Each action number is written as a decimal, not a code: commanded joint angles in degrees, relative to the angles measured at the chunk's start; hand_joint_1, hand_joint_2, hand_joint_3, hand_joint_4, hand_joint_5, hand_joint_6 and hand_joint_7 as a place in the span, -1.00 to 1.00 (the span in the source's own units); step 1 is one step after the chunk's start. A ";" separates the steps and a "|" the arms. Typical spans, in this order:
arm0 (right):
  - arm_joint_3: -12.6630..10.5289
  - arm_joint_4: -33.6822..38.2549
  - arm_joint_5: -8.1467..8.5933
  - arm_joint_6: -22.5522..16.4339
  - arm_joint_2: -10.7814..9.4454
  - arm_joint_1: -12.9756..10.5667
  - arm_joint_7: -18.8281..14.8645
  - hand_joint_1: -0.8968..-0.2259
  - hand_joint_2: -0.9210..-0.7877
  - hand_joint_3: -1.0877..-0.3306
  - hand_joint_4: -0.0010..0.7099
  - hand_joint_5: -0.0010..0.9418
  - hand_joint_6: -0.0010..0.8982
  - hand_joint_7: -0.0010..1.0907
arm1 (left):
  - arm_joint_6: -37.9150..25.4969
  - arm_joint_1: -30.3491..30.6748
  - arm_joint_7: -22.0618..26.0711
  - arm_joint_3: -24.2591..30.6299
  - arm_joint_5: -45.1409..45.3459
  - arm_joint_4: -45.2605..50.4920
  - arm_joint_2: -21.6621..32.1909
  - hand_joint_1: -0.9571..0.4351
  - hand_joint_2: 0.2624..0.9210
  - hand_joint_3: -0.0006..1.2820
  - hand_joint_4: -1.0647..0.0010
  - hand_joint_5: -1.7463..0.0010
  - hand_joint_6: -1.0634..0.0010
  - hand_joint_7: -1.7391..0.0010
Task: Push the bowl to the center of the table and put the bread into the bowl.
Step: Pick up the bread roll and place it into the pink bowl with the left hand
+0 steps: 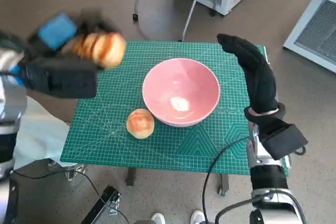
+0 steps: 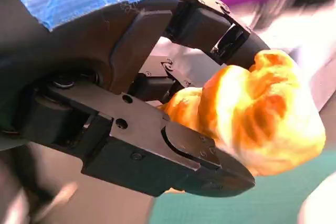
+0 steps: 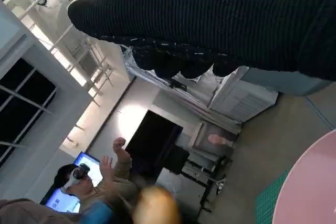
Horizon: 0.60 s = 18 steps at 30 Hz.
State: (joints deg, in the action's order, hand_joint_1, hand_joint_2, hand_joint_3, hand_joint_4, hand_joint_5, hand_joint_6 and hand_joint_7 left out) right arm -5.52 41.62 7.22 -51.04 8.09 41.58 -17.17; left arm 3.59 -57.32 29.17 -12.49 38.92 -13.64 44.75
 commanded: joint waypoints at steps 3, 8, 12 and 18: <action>-0.08 -1.43 2.09 1.93 -0.56 -1.83 -1.29 0.15 -1.00 0.16 0.29 -1.00 -0.74 0.63 | 6.57 -2.03 -5.88 -3.34 0.87 -3.94 -4.36 0.38 1.00 -0.87 -0.15 -0.34 -0.25 -0.39; -0.08 -3.12 2.79 3.10 -0.73 -2.60 -1.35 0.15 -1.00 0.21 0.29 -1.00 -0.74 0.64 | 11.20 -5.36 -9.83 -7.49 3.74 -11.01 -7.97 0.38 1.00 -0.87 -0.15 -0.31 -0.27 -0.40; -0.20 -4.18 2.87 3.62 -0.78 -3.22 -1.20 0.17 -1.00 0.23 0.28 -1.00 -0.73 0.65 | 13.98 -7.61 -11.60 -10.35 5.29 -16.62 -10.96 0.38 1.00 -0.87 -0.15 -0.29 -0.27 -0.42; -0.44 -5.52 2.60 4.20 -0.73 -4.13 -0.71 0.20 -1.00 0.23 0.28 -1.00 -0.72 0.64 | 16.22 -10.17 -15.21 -14.29 7.67 -26.40 -15.99 0.38 1.00 -0.87 -0.15 -0.33 -0.26 -0.40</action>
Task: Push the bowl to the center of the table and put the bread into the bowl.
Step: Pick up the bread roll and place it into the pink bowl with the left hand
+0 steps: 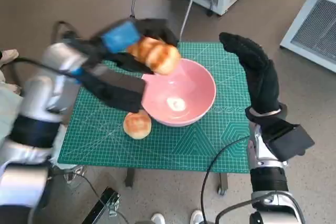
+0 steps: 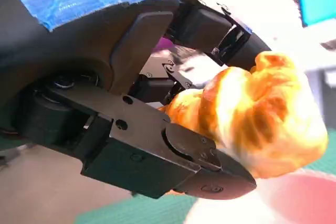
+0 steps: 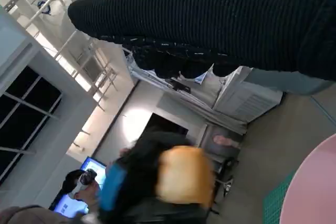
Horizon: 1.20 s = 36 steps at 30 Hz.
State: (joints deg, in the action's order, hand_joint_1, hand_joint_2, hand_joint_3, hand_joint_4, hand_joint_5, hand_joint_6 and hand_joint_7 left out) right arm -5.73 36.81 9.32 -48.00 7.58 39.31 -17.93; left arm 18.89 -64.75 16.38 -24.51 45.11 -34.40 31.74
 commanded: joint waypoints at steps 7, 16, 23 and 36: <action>-0.40 -2.16 0.37 1.81 -0.20 -2.74 0.28 0.21 -1.00 0.22 0.28 -1.00 -0.72 0.64 | 1.49 -4.36 -5.83 -6.54 4.76 -13.78 -6.52 0.38 1.00 -0.83 -0.11 -0.34 -0.19 -0.45; -0.60 -3.82 0.18 2.58 -0.19 -3.66 0.63 0.23 -1.00 0.23 0.29 -1.00 -0.72 0.64 | 1.62 -2.55 -4.55 -9.31 5.62 -16.07 -6.42 0.42 0.98 -0.74 0.51 0.42 0.39 0.28; -0.70 -3.92 -0.30 2.83 -0.17 -3.52 1.13 0.23 -1.00 0.23 0.32 -0.98 -0.70 0.65 | 1.64 -2.36 3.13 -10.88 6.52 -11.04 -3.54 0.30 0.97 -0.94 0.72 0.96 0.41 0.83; 0.42 -3.64 -1.57 2.57 -1.47 -2.95 2.03 0.24 -1.00 0.28 0.33 -0.98 -0.68 0.64 | 0.32 8.13 8.95 -3.39 1.78 9.17 5.39 0.17 0.83 -1.00 0.87 1.00 0.53 0.94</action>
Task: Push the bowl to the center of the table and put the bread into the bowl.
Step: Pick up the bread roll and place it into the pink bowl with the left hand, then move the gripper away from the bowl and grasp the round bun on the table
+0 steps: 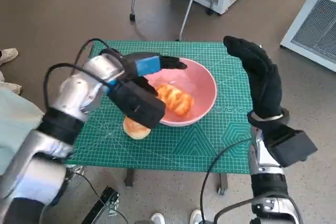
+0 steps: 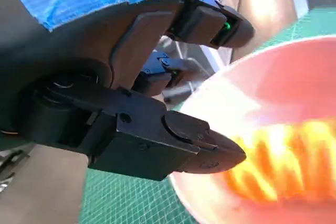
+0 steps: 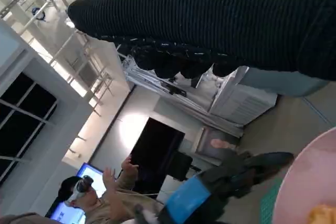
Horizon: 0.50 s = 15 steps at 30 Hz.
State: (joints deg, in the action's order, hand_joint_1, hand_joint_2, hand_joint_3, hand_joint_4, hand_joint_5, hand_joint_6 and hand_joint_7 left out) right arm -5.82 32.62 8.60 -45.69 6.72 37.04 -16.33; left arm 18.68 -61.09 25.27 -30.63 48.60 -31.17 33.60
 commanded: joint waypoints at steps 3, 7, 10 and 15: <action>0.71 1.04 -1.24 -0.44 -0.71 -0.50 0.50 0.24 -1.00 0.28 0.33 -0.98 -0.68 0.64 | 1.40 7.60 -0.09 5.00 -2.92 10.41 5.96 0.22 0.81 -1.00 0.87 1.00 0.54 0.94; 0.86 2.65 -1.78 -1.61 -0.58 0.23 0.28 0.23 -1.00 0.29 0.34 -0.98 -0.67 0.63 | 2.87 12.91 -0.70 9.64 -5.63 17.07 9.99 0.31 0.80 -1.00 0.85 0.99 0.52 0.94; 0.95 3.32 -1.76 -2.02 -0.44 0.54 0.03 0.21 -1.00 0.30 0.34 -0.98 -0.67 0.63 | 3.67 16.01 -0.78 12.43 -6.91 21.18 12.16 0.34 0.78 -1.00 0.79 0.98 0.44 0.92; 1.27 3.46 -1.29 -1.90 -0.46 0.46 -0.44 0.21 -1.00 0.31 0.34 -0.98 -0.67 0.62 | 6.61 22.62 -1.66 17.79 -8.93 28.27 16.97 0.35 0.77 -1.00 0.62 0.96 0.27 0.91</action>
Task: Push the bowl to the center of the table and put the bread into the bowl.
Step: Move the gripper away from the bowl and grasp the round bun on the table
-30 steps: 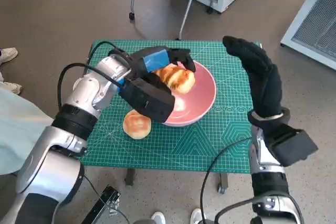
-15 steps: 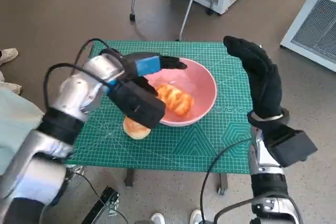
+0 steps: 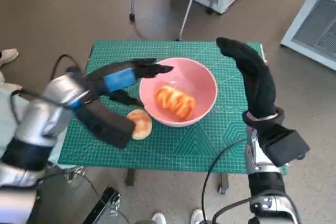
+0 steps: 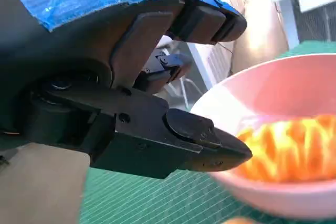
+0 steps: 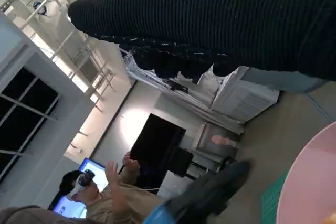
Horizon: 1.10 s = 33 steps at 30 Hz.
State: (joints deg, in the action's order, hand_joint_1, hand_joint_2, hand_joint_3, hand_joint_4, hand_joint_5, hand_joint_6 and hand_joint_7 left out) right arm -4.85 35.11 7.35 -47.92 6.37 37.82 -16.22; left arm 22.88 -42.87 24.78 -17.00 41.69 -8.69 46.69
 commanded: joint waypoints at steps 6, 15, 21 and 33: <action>0.54 0.83 0.46 0.65 -0.29 -0.60 -0.73 0.20 -1.00 0.31 0.34 -0.98 -0.66 0.62 | 4.89 10.91 -2.20 9.05 -2.95 10.71 7.67 0.31 0.74 -1.00 0.40 0.95 0.05 0.89; 0.63 1.17 0.86 0.71 -0.44 -0.76 -1.17 0.20 -1.00 0.30 0.34 -0.98 -0.66 0.61 | 0.82 21.37 1.24 15.93 -7.34 16.32 9.87 0.25 0.70 -1.00 0.26 0.96 -0.09 0.90; 0.54 1.69 1.53 0.97 -0.42 -0.42 -1.79 0.21 -1.00 0.30 0.33 -0.98 -0.66 0.61 | -3.00 25.67 2.29 17.74 -9.49 17.56 7.98 0.24 0.68 -1.00 0.24 0.97 -0.09 0.92; 0.20 2.47 2.12 1.10 0.33 0.10 -3.04 0.20 -1.00 0.30 0.33 -0.98 -0.66 0.61 | -6.03 28.70 -0.31 14.50 -5.74 15.90 3.35 0.23 0.68 -1.00 0.16 0.97 -0.10 0.95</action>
State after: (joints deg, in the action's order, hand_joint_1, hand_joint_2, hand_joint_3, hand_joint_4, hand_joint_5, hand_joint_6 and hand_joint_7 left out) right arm -4.49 36.44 8.90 -47.69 6.43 38.02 -18.53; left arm 17.33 -14.73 25.30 -1.20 34.60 7.80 51.04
